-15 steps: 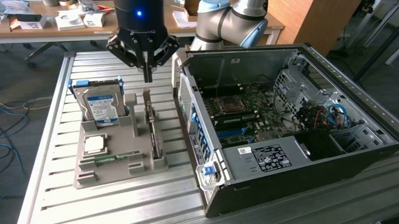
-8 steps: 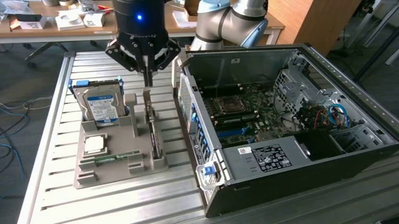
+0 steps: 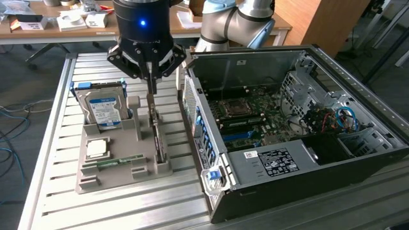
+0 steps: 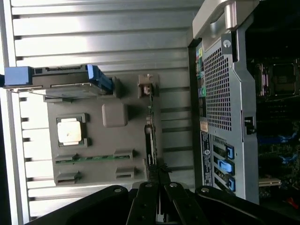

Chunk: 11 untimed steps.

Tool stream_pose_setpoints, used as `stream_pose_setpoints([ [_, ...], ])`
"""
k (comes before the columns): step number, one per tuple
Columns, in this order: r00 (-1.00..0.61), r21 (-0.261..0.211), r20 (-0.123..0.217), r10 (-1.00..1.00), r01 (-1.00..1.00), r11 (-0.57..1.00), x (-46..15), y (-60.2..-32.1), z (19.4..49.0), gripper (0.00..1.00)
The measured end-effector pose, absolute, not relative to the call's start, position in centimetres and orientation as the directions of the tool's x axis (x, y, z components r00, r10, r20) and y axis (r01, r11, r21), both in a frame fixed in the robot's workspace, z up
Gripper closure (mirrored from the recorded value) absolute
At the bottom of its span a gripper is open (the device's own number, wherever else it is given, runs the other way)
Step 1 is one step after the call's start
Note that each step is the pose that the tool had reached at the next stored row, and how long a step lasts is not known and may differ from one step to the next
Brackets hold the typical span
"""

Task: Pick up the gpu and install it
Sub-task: 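Reach for the gpu, then pick up the gpu and move the gpu toward the slot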

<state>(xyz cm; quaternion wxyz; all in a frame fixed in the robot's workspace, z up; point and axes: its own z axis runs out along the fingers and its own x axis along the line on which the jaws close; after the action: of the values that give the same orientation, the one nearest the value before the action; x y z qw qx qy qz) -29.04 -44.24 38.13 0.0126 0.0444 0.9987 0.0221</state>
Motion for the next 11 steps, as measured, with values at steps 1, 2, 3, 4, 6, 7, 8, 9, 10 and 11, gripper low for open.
stream_pose_setpoints([
  [1, -0.996, 0.045, -0.023, 0.089, 0.088, 0.995, -29.07, -44.40, 38.13, 0.85],
  [2, -0.996, 0.045, -0.023, 0.089, 0.088, 0.995, -29.08, -44.50, 38.12, 0.85],
  [3, -0.996, 0.045, -0.023, 0.089, 0.088, 0.995, -29.08, -44.51, 38.13, 0.85],
  [4, -0.996, 0.045, -0.023, 0.089, 0.088, 0.995, -29.08, -44.51, 38.13, 0.85],
  [6, -0.996, 0.045, -0.023, 0.089, 0.088, 0.995, -29.08, -44.51, 38.13, 0.85],
  [7, -0.996, 0.045, -0.023, 0.089, 0.088, 0.995, -29.08, -44.51, 38.13, 0.85],
  [8, -0.996, 0.045, -0.023, 0.089, 0.088, 0.995, -29.08, -44.51, 38.13, 0.85],
  [9, -0.996, 0.045, -0.023, 0.089, 0.088, 0.995, -29.08, -44.51, 38.13, 0.85],
  [10, -0.996, 0.045, -0.023, 0.089, 0.088, 0.995, -29.08, -44.51, 38.13, 0.85],
  [11, -0.996, 0.045, -0.023, 0.089, 0.088, 0.995, -29.08, -44.51, 38.13, 0.85],
])
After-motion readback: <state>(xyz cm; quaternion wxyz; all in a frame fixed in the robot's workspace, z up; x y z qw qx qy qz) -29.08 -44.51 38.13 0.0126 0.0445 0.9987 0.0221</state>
